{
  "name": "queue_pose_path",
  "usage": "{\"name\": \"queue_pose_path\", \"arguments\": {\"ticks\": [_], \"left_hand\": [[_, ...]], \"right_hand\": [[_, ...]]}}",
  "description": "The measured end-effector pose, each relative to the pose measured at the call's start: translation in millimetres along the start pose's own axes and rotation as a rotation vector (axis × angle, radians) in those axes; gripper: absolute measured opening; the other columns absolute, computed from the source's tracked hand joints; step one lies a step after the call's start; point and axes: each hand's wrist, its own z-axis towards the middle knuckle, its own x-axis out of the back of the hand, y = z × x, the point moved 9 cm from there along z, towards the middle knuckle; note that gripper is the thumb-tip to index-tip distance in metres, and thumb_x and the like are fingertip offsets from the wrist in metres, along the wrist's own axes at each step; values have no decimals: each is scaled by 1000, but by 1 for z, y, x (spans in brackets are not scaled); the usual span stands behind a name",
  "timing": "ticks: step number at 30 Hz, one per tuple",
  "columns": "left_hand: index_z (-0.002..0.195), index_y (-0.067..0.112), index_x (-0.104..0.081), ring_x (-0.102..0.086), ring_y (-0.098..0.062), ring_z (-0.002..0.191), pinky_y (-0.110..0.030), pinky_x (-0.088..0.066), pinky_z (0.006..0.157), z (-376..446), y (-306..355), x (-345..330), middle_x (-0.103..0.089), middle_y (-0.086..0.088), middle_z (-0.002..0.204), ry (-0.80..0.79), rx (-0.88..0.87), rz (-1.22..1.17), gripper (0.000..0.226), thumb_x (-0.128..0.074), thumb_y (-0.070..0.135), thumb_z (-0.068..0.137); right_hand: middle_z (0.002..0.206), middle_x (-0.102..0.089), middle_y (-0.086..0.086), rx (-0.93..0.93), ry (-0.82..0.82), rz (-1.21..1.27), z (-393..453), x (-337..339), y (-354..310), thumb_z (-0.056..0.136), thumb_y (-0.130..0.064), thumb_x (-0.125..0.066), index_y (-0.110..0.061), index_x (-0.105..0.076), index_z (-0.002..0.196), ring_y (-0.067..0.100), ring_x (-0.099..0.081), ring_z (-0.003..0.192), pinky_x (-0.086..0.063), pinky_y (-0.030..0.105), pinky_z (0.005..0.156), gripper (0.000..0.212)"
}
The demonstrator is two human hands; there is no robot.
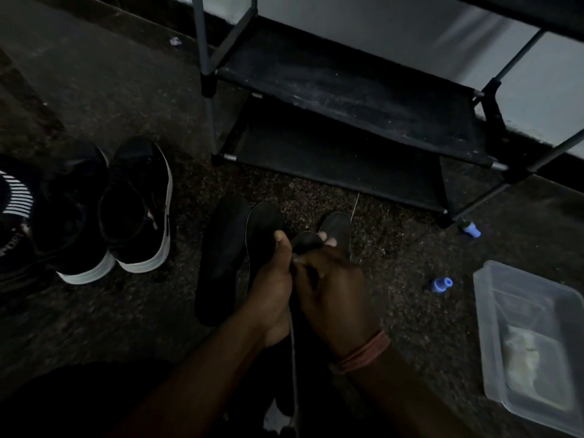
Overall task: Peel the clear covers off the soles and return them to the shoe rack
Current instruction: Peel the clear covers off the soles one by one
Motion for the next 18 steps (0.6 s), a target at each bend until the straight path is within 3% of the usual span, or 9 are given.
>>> {"name": "queue_pose_path", "arguments": {"ticks": [2, 6, 9, 11, 13, 15, 18], "left_hand": [[136, 21, -64, -62, -24, 128, -48, -43, 113, -1, -5, -5, -68, -6, 135, -27, 37, 32, 77, -31, 76, 93], [143, 23, -57, -59, -17, 131, -43, -40, 116, 0, -3, -8, -65, 0, 139, -46, 63, 7, 80, -27, 75, 91], [143, 19, -55, -57, -22, 134, -46, -38, 118, -1, 10, -7, -63, -3, 142, -70, 53, -133, 84, -20, 76, 92], [143, 14, -53, -58, -31, 132, -50, -40, 114, 2, 13, 2, -61, -12, 142, -68, 47, -238, 89, -24, 79, 91], [145, 10, -52, -58, -34, 131, -50, -41, 113, 3, 15, 7, -59, -20, 143, -69, 63, -274, 97, -27, 83, 87], [144, 9, -54, -58, -35, 130, -51, -42, 112, 4, 18, 13, -59, -22, 142, -40, 56, -280, 100, -28, 85, 85], [139, 8, -58, -67, -32, 118, -47, -51, 99, 6, 27, 27, -66, -20, 134, 43, -20, -276, 98, -25, 84, 87]], "right_hand": [[98, -70, 6, -39, 87, -41, 7, 15, 23, 92, -15, -64, -13, -72, 95, 19, -67, 89, -53, 31, 76, 8], [83, -68, 2, -219, 101, -106, 10, 30, 60, 93, -16, -62, -15, -71, 87, 17, -63, 71, -50, 31, 63, 10], [76, -71, -9, -376, 172, 146, 7, 39, 74, 94, -23, -63, -23, -69, 82, 3, -66, 67, -52, 24, 64, 13], [71, -72, -7, -476, 205, 326, 4, 41, 78, 94, -23, -64, -19, -69, 81, 3, -68, 65, -53, 23, 65, 15], [70, -73, 3, -595, 83, 464, -1, 30, 78, 95, -20, -60, -11, -71, 75, 13, -69, 68, -54, 27, 65, 25], [69, -69, 15, -743, -145, 674, -18, 7, 72, 98, -17, -55, -9, -70, 66, 24, -63, 65, -52, 31, 63, 36], [65, -63, 6, -927, -405, 828, -55, -16, 54, 99, -19, -56, -15, -63, 72, 14, -56, 57, -52, 27, 52, 28]]}}
